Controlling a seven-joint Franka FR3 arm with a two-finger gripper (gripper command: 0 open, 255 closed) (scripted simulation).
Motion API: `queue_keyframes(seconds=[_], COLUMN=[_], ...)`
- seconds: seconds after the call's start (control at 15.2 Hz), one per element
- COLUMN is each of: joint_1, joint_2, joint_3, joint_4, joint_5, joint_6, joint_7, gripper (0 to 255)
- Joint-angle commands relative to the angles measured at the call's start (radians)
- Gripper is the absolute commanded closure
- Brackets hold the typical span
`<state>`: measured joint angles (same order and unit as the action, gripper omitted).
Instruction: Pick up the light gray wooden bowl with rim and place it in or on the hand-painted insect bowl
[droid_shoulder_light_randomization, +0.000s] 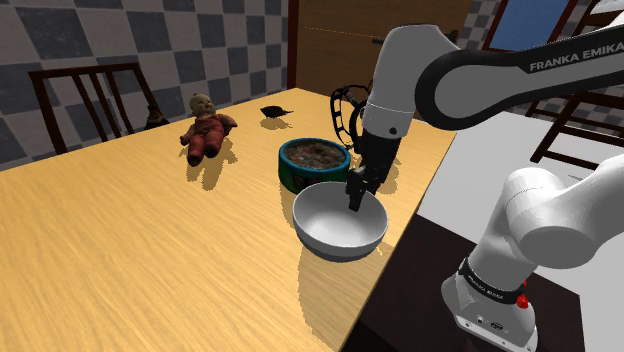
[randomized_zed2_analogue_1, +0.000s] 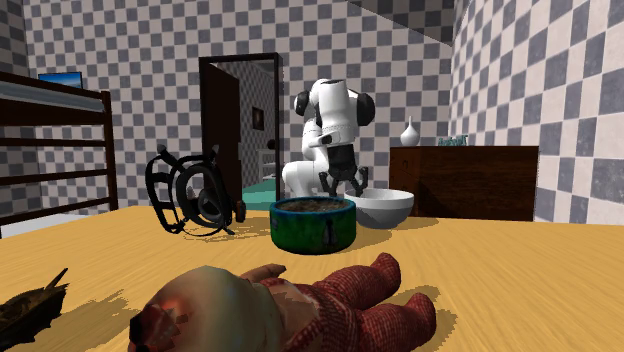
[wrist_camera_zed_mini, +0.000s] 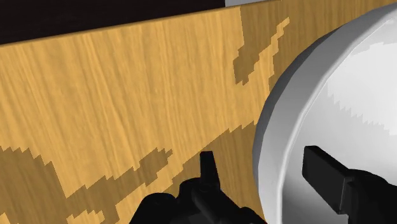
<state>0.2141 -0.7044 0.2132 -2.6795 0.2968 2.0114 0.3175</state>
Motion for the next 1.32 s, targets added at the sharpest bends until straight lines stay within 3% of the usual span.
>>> queue_keyframes(seconds=[0.0,0.53,1.25], joint_1=[0.0,0.0,-0.009], joint_2=[0.0,0.0,-0.028], joint_3=[0.0,0.0,-0.022], joint_4=[0.0,0.0,0.13], joint_5=[0.0,0.0,-0.027], joint_6=[0.0,0.0,-0.157], joint_7=[0.0,0.0,0.022], gripper=[255,255,255])
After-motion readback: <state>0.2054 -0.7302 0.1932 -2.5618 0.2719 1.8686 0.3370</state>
